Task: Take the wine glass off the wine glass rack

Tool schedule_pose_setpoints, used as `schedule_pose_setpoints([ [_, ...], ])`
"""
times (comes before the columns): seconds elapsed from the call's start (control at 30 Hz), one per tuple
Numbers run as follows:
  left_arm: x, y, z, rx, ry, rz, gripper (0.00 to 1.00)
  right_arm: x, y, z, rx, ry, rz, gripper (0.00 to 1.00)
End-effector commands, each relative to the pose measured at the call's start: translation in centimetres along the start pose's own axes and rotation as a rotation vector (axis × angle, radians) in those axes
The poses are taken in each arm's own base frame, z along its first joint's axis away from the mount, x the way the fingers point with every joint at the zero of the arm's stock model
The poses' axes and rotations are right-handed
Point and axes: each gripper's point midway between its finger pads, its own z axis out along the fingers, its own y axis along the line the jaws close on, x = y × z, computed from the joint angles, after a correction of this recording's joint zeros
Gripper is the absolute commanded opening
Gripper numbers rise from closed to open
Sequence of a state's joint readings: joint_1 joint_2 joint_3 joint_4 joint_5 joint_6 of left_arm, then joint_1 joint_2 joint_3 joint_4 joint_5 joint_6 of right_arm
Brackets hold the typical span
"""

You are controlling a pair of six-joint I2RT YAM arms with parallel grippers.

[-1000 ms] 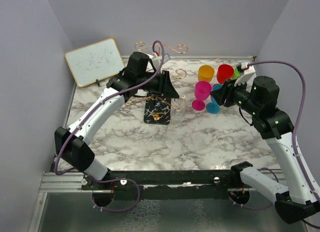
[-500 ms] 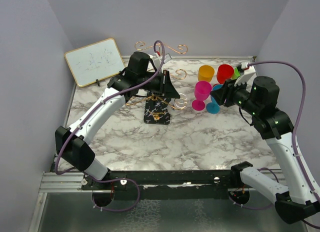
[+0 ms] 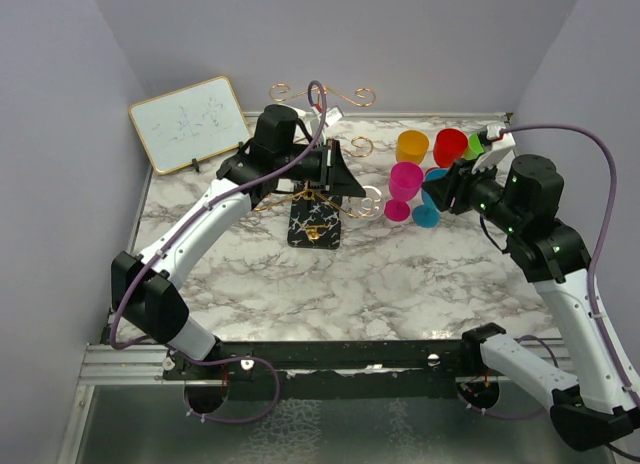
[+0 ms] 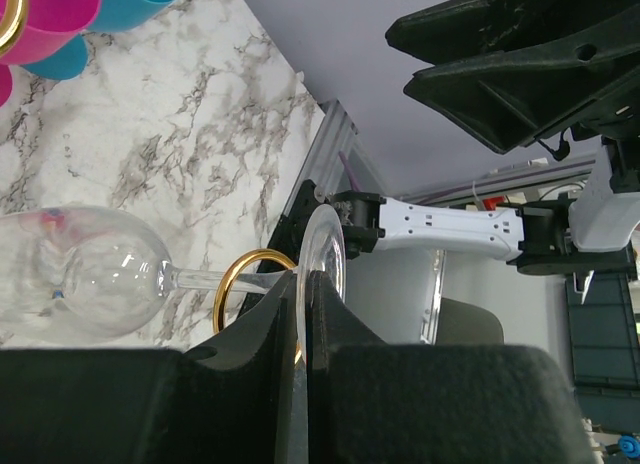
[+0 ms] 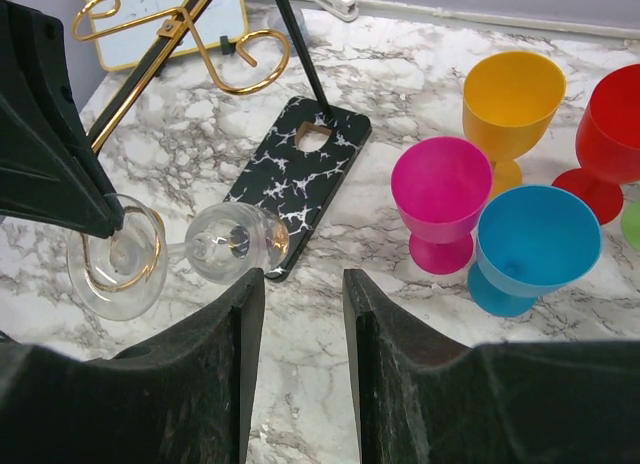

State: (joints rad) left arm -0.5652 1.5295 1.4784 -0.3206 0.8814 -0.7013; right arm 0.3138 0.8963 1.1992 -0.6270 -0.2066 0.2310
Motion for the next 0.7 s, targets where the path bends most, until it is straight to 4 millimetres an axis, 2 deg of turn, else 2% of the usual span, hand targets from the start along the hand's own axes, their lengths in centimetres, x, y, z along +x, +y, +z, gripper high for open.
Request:
schedule_pose_setpoints([
  [0.0,-0.1,-3.5,-1.2,0.100,-0.017,0.056,0.03,-1.6,0.1,-0.6,0.007,-0.067,-0.005,0.37],
  [0.07,0.1,-3.5,-1.4,0.097,-0.017,0.053,0.00,-1.5,0.1,-0.6,0.006,-0.066,-0.003,0.37],
  [0.33,0.5,-3.7,-2.1,0.071,-0.027,0.068,0.00,-1.8,0.3,-0.6,-0.003,-0.078,0.010,0.37],
  [0.67,0.3,-2.0,-3.2,0.001,-0.052,0.059,0.00,-1.7,0.4,-0.5,-0.010,-0.074,0.017,0.37],
])
